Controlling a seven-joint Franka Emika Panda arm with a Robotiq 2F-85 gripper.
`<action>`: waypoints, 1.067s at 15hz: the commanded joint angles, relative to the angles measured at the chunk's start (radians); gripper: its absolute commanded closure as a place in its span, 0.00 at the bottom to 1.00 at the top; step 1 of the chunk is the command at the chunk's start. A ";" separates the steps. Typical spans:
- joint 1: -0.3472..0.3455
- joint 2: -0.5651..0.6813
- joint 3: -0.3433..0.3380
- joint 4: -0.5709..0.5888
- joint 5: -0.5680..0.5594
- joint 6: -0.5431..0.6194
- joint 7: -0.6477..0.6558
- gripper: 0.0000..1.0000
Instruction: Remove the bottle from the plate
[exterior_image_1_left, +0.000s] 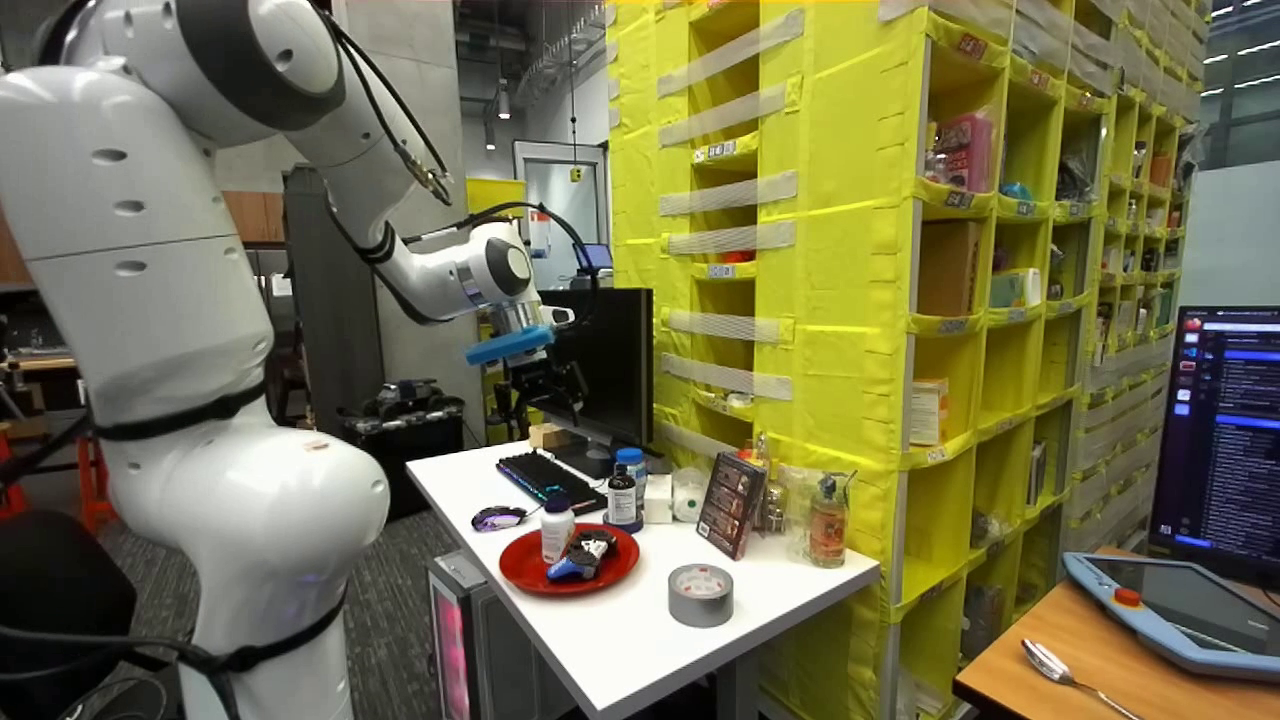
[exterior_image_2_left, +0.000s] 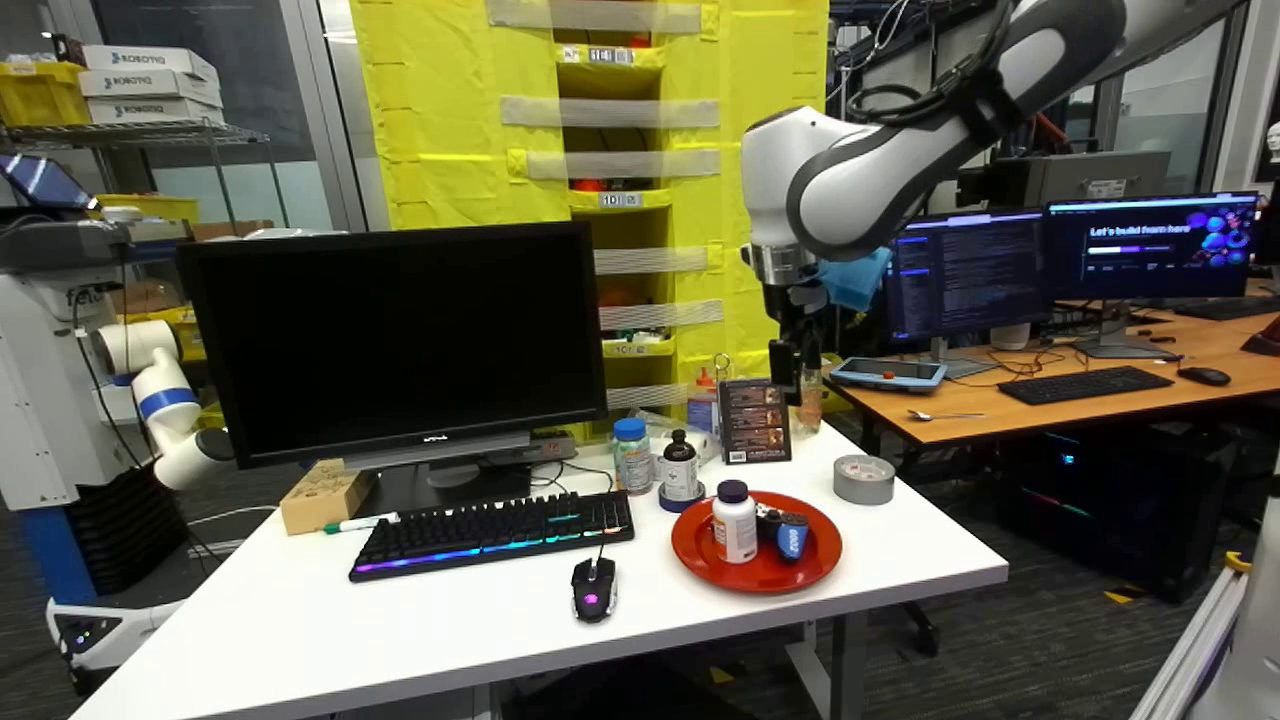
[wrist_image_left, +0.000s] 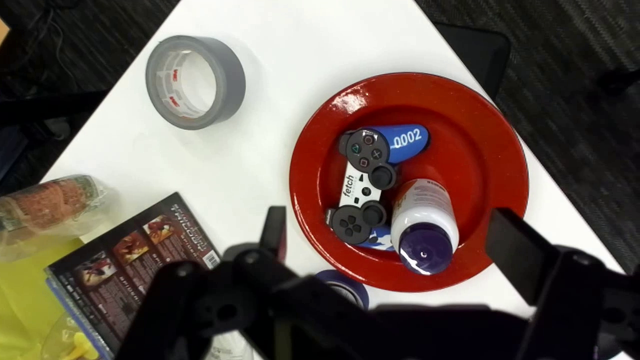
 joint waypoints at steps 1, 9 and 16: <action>0.010 0.093 -0.012 0.039 -0.030 0.023 -0.012 0.00; 0.013 0.121 -0.023 0.047 -0.108 0.062 0.003 0.00; 0.051 0.222 0.004 0.102 -0.096 0.102 0.079 0.00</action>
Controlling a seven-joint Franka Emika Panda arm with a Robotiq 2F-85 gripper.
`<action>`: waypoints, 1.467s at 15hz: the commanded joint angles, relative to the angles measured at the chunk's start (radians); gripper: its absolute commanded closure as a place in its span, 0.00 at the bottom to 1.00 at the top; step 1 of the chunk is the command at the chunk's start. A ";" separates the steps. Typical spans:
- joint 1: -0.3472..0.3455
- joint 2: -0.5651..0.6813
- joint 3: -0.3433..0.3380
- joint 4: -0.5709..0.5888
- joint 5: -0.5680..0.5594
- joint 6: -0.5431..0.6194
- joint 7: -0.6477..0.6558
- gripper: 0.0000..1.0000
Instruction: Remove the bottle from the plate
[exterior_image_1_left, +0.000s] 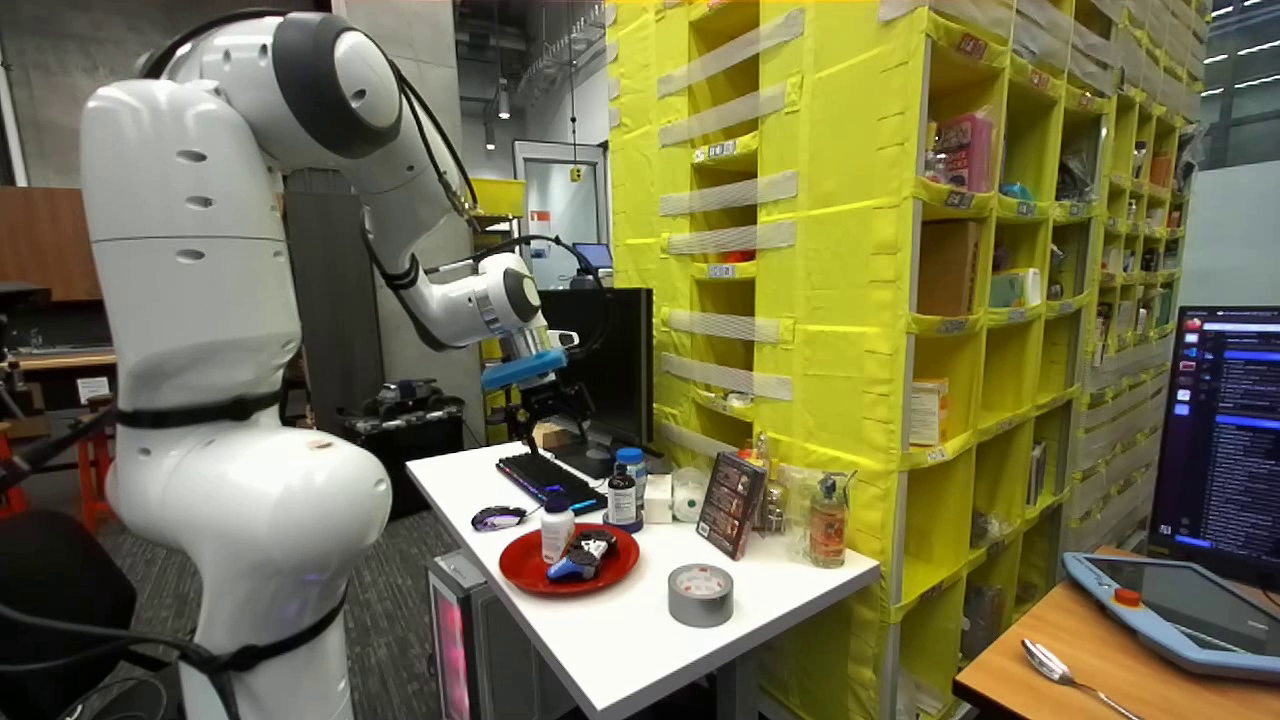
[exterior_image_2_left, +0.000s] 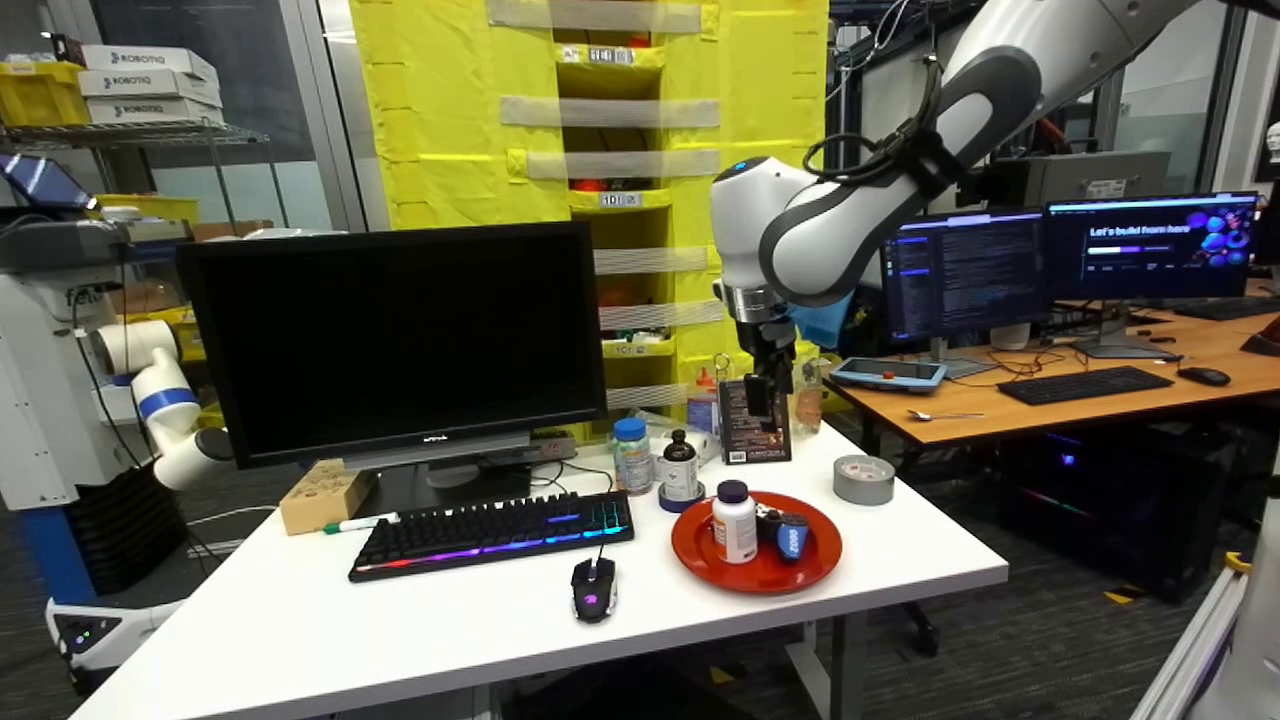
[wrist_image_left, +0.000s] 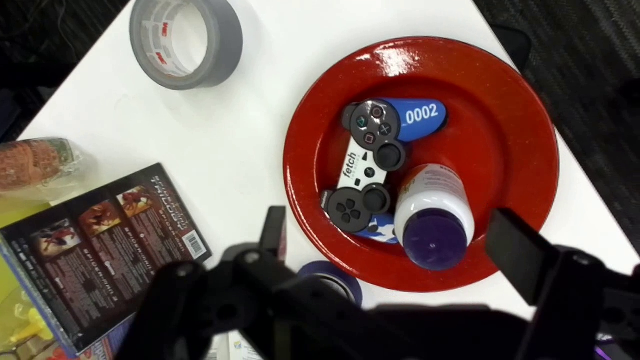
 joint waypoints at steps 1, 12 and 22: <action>0.039 0.084 0.015 0.048 -0.005 0.026 0.072 0.00; 0.104 0.297 -0.028 0.165 -0.107 0.024 0.237 0.00; 0.149 0.416 -0.083 0.280 -0.145 0.030 0.260 0.00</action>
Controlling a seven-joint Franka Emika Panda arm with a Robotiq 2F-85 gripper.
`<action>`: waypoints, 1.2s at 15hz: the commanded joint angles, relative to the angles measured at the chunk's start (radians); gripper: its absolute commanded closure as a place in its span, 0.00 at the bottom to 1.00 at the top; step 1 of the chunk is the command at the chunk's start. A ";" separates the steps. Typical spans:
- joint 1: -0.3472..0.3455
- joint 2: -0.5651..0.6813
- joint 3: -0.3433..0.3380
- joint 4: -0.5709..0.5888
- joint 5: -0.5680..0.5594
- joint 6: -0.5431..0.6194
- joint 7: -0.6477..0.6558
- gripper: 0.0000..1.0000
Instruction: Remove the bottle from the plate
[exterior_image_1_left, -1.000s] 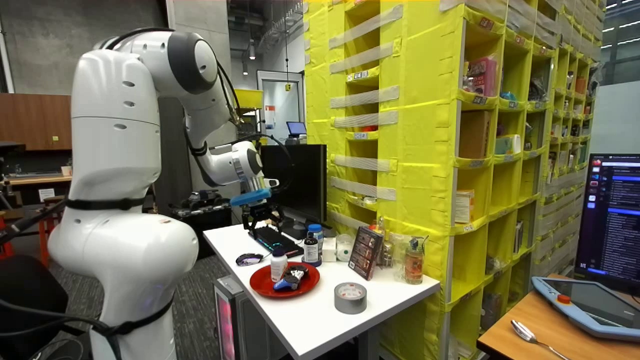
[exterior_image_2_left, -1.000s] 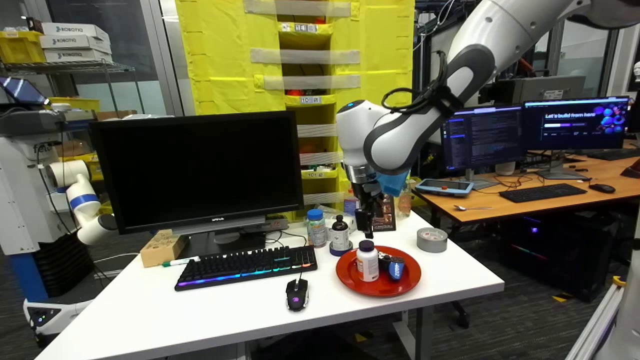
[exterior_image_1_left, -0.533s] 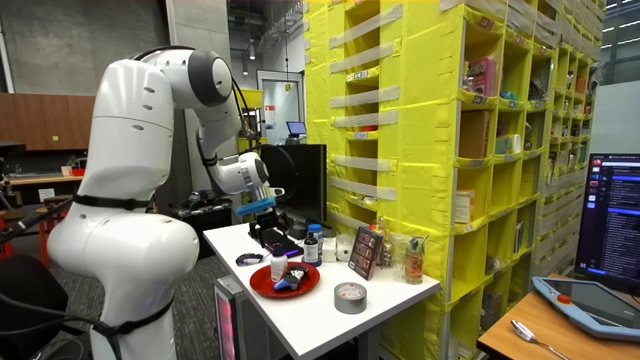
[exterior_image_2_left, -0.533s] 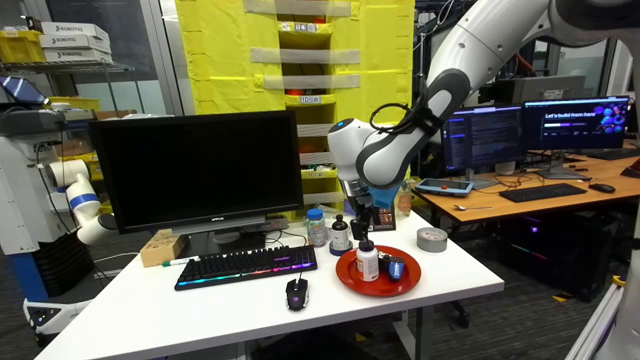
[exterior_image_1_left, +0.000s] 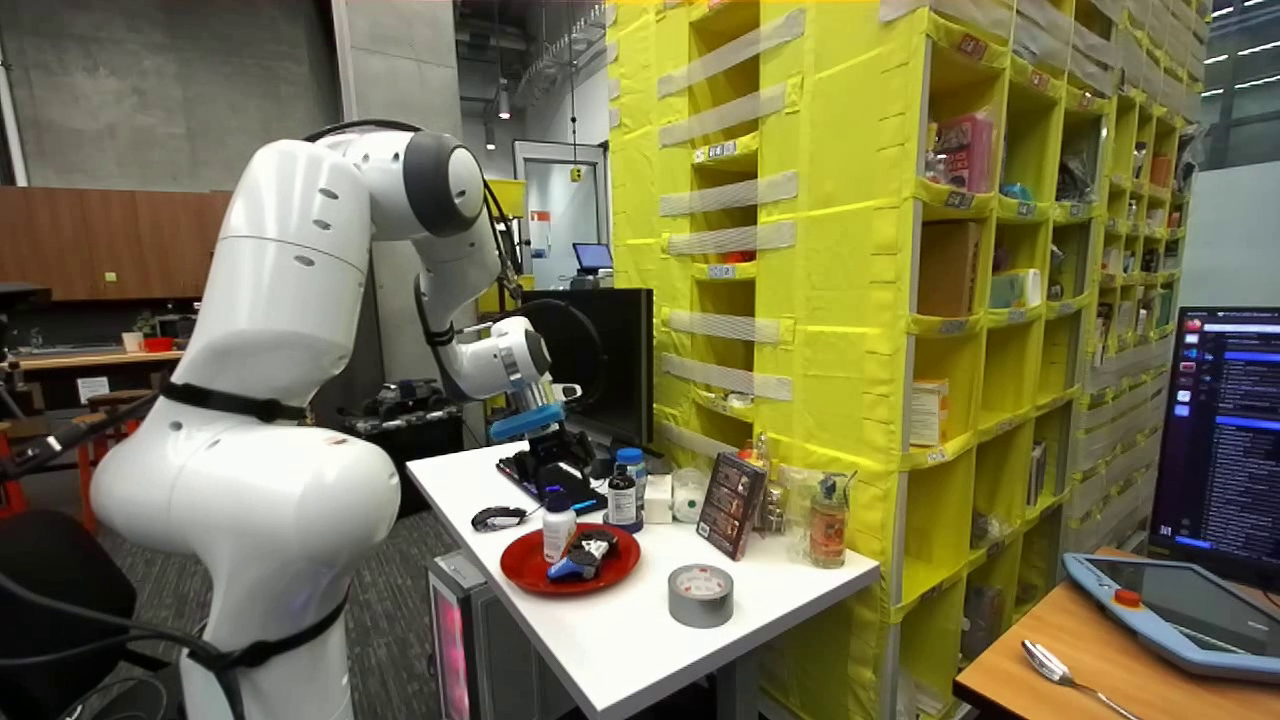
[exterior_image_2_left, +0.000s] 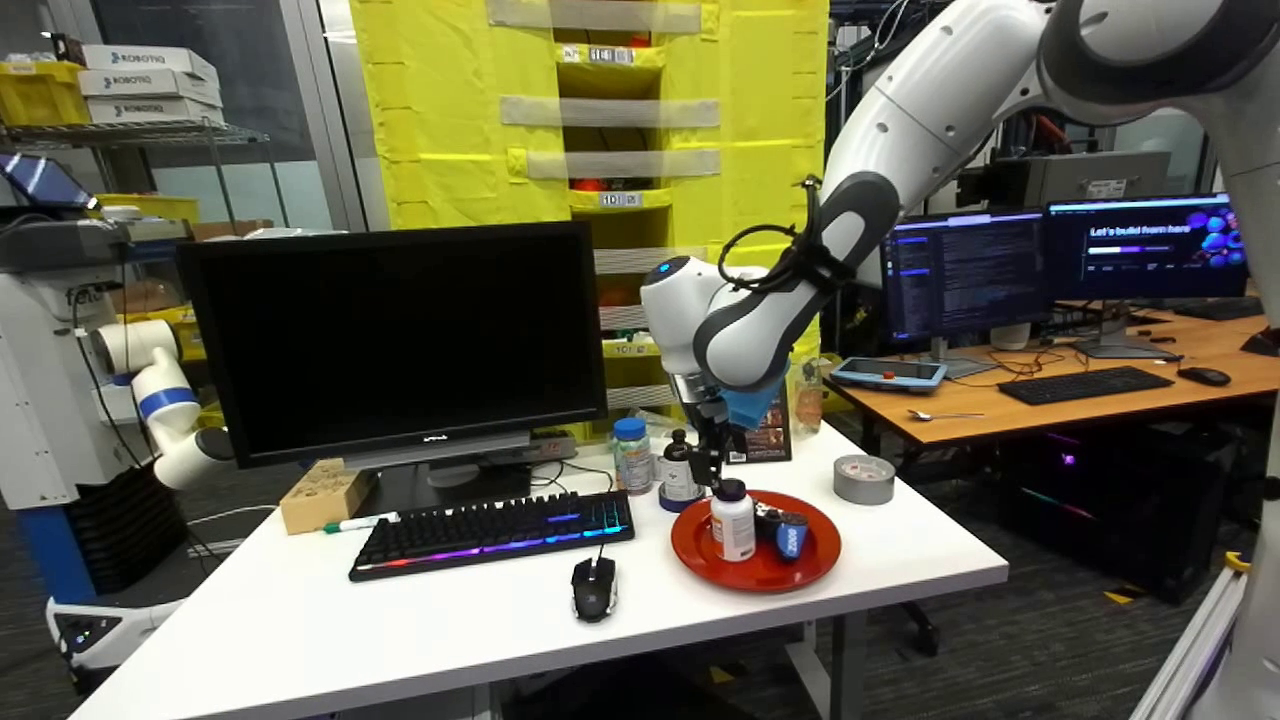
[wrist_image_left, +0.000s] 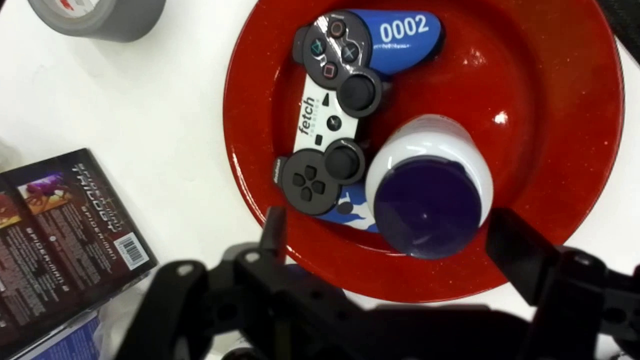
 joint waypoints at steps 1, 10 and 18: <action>0.036 0.025 -0.022 0.033 -0.020 -0.001 0.024 0.00; 0.034 0.018 -0.034 0.020 0.003 -0.018 0.002 0.00; 0.034 0.021 -0.035 0.020 0.005 -0.019 0.001 0.00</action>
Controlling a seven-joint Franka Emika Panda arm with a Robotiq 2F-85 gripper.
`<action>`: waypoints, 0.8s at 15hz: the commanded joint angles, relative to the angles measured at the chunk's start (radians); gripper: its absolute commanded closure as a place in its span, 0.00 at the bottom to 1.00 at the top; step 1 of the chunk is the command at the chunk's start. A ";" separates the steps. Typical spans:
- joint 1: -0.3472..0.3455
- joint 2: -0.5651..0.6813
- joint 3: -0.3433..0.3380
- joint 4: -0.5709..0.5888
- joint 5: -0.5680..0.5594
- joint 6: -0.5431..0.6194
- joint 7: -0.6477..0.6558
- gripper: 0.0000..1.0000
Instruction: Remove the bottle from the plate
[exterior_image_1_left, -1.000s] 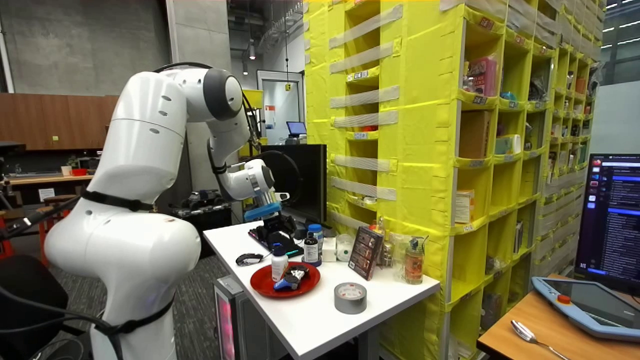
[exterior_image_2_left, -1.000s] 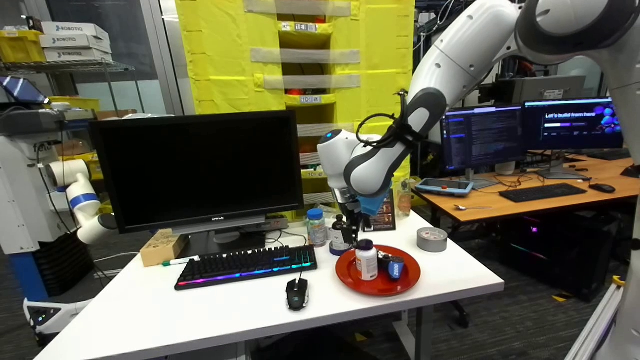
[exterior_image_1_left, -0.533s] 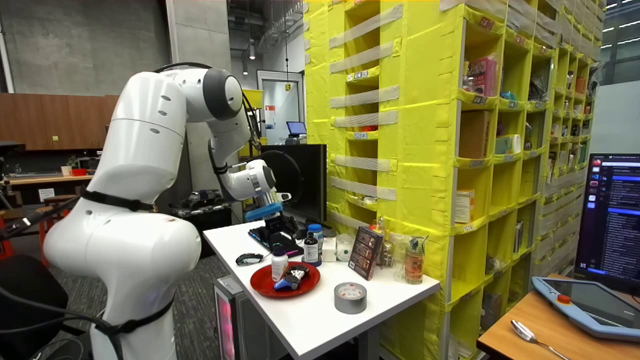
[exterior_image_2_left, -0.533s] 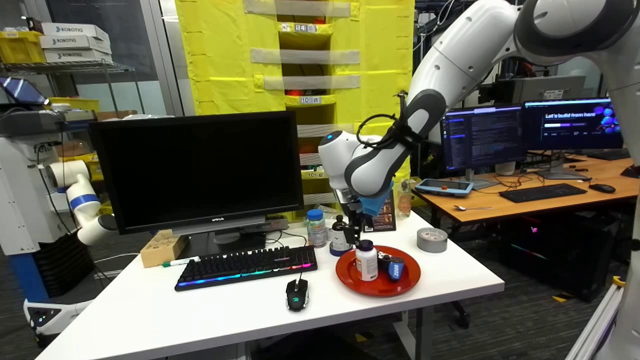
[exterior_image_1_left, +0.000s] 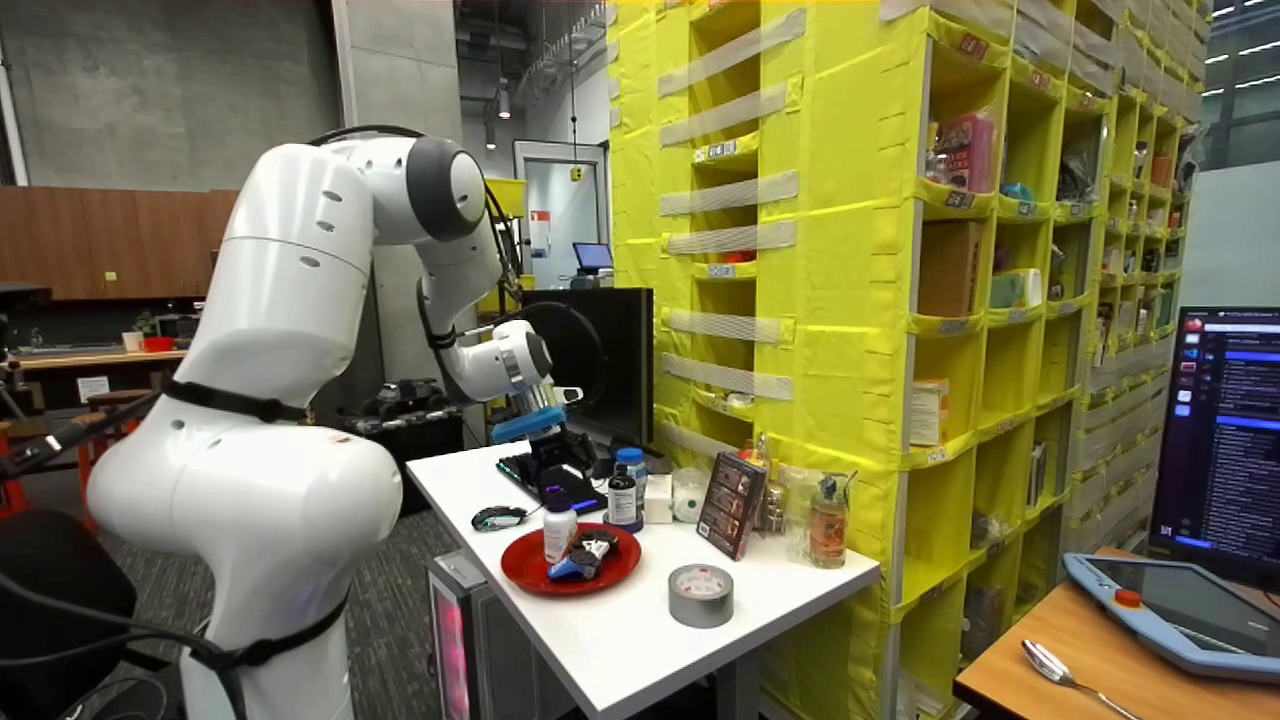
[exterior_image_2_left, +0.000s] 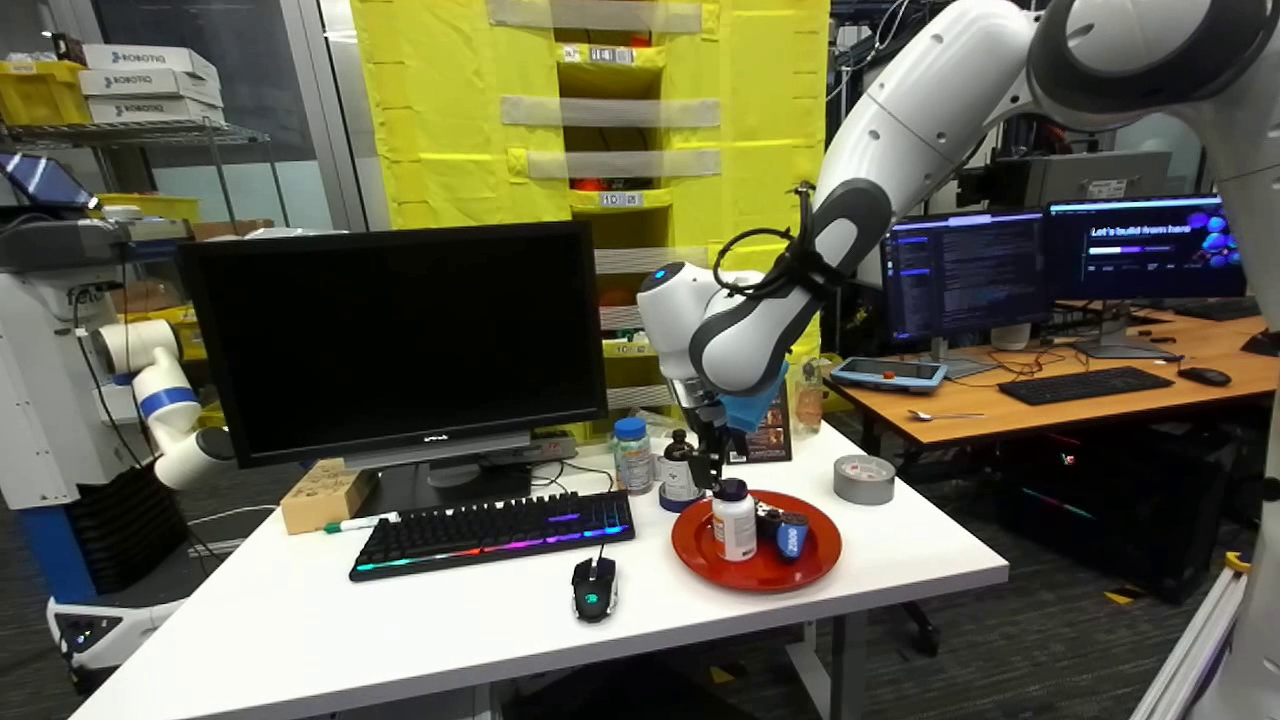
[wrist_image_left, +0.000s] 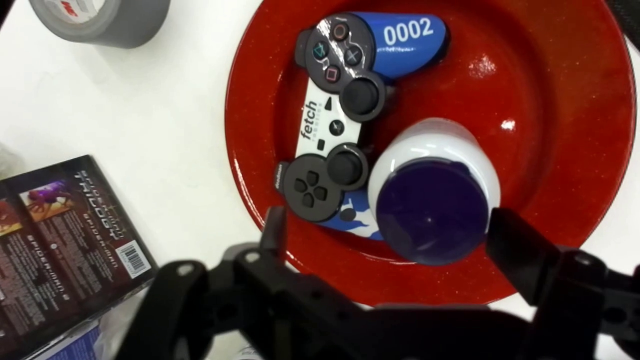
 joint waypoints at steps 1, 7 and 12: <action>0.007 0.000 -0.007 0.001 0.004 -0.001 -0.003 0.00; 0.012 0.023 -0.003 0.017 0.012 0.013 0.007 0.00; 0.030 0.100 0.020 0.070 0.089 0.027 0.008 0.00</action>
